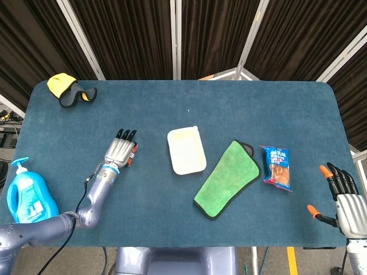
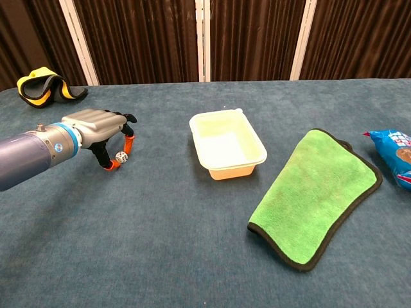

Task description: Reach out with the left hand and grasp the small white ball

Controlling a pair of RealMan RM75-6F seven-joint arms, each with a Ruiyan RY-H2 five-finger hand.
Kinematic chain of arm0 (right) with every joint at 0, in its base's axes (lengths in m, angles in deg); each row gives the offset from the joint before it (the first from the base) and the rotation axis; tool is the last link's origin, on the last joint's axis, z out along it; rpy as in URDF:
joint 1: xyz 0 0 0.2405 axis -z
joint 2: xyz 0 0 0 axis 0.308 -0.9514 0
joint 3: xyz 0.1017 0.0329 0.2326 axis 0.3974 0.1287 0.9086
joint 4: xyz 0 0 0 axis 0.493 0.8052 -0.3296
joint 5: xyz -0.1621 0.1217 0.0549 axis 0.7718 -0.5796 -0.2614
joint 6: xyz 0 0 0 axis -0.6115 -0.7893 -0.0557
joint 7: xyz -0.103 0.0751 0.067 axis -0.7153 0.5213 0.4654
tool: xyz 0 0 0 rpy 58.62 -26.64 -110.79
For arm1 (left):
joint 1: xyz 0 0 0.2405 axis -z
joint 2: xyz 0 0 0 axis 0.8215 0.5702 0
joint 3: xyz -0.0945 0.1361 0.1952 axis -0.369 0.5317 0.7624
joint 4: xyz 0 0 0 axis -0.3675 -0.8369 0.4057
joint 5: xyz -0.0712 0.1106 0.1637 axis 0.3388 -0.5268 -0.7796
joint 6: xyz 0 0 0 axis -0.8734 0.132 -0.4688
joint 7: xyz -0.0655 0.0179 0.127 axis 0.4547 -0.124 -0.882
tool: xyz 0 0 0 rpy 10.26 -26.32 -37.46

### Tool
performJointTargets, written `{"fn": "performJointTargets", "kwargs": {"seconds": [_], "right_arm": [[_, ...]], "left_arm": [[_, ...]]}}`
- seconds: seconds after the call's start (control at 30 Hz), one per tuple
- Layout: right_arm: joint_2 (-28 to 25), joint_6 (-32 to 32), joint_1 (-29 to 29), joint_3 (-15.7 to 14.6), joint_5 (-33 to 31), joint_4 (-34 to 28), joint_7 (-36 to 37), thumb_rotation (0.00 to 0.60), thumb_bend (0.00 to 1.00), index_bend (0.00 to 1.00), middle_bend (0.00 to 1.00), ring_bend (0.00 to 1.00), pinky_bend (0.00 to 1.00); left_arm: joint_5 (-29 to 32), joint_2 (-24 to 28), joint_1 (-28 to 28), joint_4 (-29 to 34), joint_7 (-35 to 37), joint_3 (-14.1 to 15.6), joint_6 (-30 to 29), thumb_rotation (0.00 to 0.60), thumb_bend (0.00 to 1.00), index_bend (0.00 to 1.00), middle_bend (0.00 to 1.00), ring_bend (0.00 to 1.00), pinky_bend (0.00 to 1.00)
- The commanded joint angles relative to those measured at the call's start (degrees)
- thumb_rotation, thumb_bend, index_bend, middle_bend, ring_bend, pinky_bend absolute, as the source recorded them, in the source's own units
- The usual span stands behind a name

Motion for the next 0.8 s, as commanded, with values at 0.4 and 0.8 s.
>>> {"fn": "performJointTargets", "kwargs": {"seconds": [0.4, 0.8], "right_arm": [[0.2, -0.7, 0.2, 0.0, 0.5, 0.2, 0.1, 0.6, 0.11, 0.06, 0.0, 0.0, 0.0], [0.0, -1.6, 0.6, -0.7, 1.8, -0.5, -0.9, 0.6, 0.11, 0.06, 0.0, 0.0, 0.0]], "left_arm": [[-6.9, 4.6, -1.5, 9.0, 5.9, 0.6, -6.1, 0.6, 0.44, 0.61, 0.0, 0.0, 0.0], [-13.1, 15.0, -4.0, 29.3, 3.3, 1.9, -14.0, 0.6, 0.42, 0.49, 0.0, 0.0, 0.0]]}}
